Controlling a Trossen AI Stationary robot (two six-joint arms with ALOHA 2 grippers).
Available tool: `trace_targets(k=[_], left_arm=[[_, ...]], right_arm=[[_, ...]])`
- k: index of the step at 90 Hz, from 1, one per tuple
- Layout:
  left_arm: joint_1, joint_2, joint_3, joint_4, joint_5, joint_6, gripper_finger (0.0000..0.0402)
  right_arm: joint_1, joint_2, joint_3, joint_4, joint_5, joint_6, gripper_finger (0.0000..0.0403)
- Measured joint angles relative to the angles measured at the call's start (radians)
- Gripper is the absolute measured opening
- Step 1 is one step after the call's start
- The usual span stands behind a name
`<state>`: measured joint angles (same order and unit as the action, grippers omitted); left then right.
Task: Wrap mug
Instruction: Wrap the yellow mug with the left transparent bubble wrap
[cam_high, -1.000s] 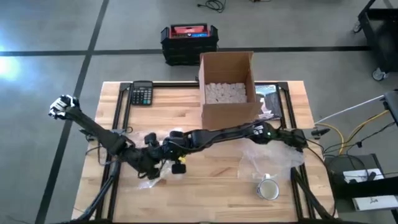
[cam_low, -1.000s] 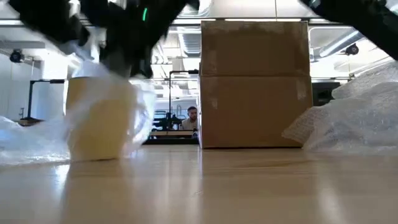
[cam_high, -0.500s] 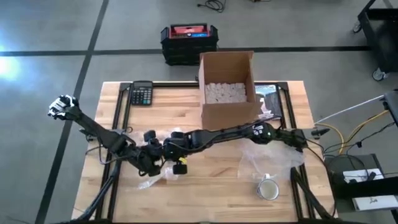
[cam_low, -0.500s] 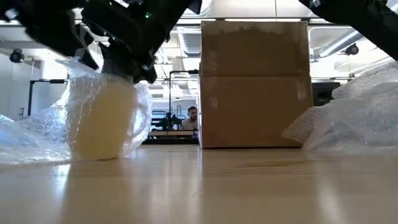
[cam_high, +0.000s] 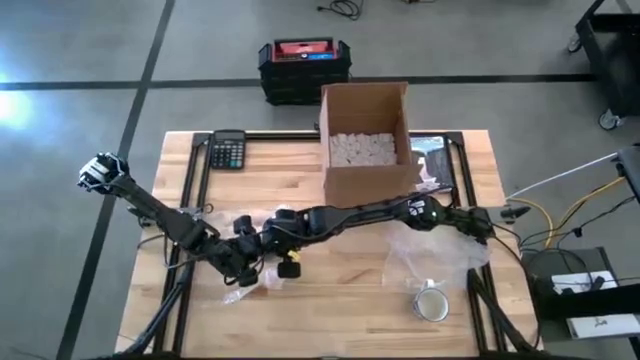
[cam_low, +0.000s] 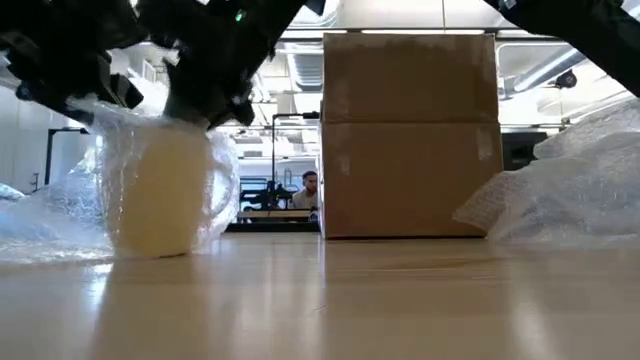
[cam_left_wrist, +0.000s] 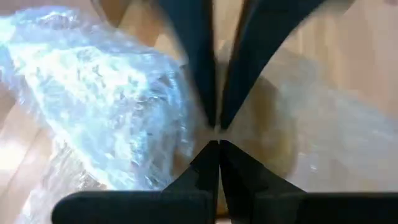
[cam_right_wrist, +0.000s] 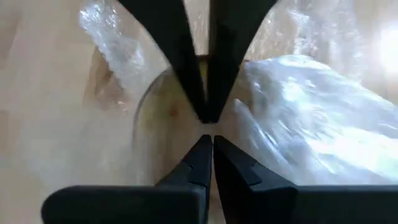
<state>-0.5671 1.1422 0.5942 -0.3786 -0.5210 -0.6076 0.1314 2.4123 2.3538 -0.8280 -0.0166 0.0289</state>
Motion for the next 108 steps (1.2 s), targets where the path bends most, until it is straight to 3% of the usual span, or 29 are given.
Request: trace_targets(k=[14,32,39,54,94,108], left_arm=[[0.0,0.001,0.009,-0.005,0.007,0.002,0.0],[0.0,0.001,0.039,-0.004,0.007,0.023,0.0],[0.0,0.001,0.048,-0.005,0.008,0.032,0.0],[-0.002,0.001,0.053,-0.005,0.011,0.046,0.0],[-0.002,0.002,0.127,-0.022,-0.009,0.075,0.0],[0.003,0.002,0.06,0.018,-0.038,0.053,0.0]], right_arm=[[0.002,-0.071,0.001,-0.054,0.026,-0.018,0.0002],[-0.013,-0.077,0.001,-0.031,0.272,-0.05,0.0002],[-0.02,-0.042,0.001,-0.012,0.256,-0.048,0.0002],[0.005,0.023,-0.004,0.0,0.109,-0.022,0.0002],[0.03,0.096,-0.003,0.01,0.086,0.009,0.0002],[0.03,0.088,-0.004,0.01,0.087,0.006,0.0002]])
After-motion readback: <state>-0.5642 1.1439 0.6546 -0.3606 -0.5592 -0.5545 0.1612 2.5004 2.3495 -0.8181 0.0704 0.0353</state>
